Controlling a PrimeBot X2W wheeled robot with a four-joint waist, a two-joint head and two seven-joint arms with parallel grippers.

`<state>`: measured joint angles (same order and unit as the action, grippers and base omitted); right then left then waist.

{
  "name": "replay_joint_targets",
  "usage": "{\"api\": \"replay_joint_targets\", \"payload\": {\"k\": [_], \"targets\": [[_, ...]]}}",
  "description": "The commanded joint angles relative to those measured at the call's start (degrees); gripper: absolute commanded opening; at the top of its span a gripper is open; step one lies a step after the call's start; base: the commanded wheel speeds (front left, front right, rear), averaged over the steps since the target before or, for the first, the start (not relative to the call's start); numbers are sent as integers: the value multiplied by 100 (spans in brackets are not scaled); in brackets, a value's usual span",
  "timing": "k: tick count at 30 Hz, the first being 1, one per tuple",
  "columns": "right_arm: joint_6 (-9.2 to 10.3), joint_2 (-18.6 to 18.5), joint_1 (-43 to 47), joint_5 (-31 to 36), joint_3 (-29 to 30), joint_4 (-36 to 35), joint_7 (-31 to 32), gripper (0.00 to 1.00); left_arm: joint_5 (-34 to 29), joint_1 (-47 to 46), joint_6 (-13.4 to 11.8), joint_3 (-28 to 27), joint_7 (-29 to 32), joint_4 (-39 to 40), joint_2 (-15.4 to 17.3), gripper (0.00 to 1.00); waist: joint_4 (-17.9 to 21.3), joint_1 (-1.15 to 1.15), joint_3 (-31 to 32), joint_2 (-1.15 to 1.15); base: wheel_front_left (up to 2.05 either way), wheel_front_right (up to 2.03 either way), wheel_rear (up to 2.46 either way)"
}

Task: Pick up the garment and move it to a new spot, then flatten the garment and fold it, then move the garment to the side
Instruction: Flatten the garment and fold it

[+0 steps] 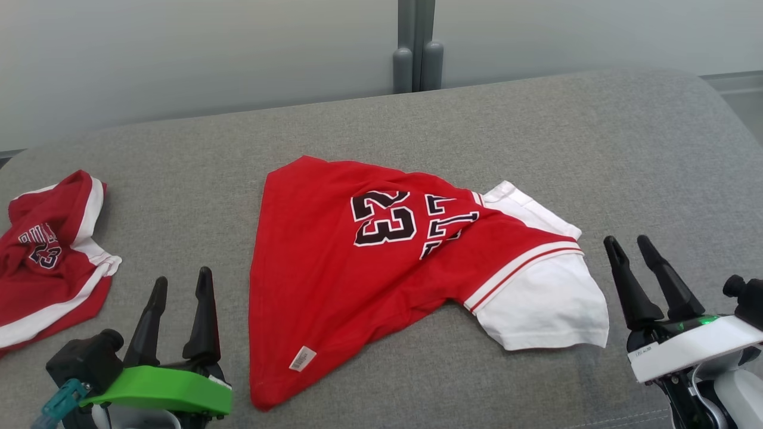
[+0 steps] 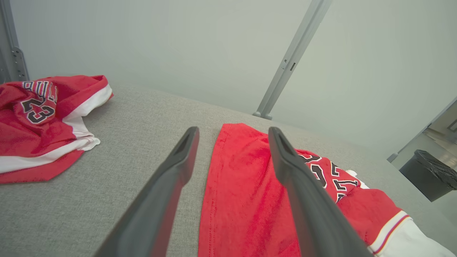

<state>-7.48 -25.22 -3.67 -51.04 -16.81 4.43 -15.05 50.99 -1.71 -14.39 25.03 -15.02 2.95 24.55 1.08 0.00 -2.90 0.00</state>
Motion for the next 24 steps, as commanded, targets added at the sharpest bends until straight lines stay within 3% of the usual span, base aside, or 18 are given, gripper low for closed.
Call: {"api": "replay_joint_targets", "payload": {"k": [1, 10, 24], "targets": [[-2, 127, 139, 273, 241, -150, -15, 100, -258, 150, -28, -171, -17, 111, -82, 100, -30, 0, 15, 0, 0, 0, 0], [-2, 836, 582, 1615, 1177, -391, -15, 100, -1289, 487, 285, -746, -14, 164, -634, 100, -133, 0, 57, 0, 0, 0, 0], [-2, 1125, 603, 1867, 1297, -451, 234, 100, -1673, 475, 670, -943, -14, -171, -938, 100, -87, 0, -19, 0, 0, 0, 0]]}}
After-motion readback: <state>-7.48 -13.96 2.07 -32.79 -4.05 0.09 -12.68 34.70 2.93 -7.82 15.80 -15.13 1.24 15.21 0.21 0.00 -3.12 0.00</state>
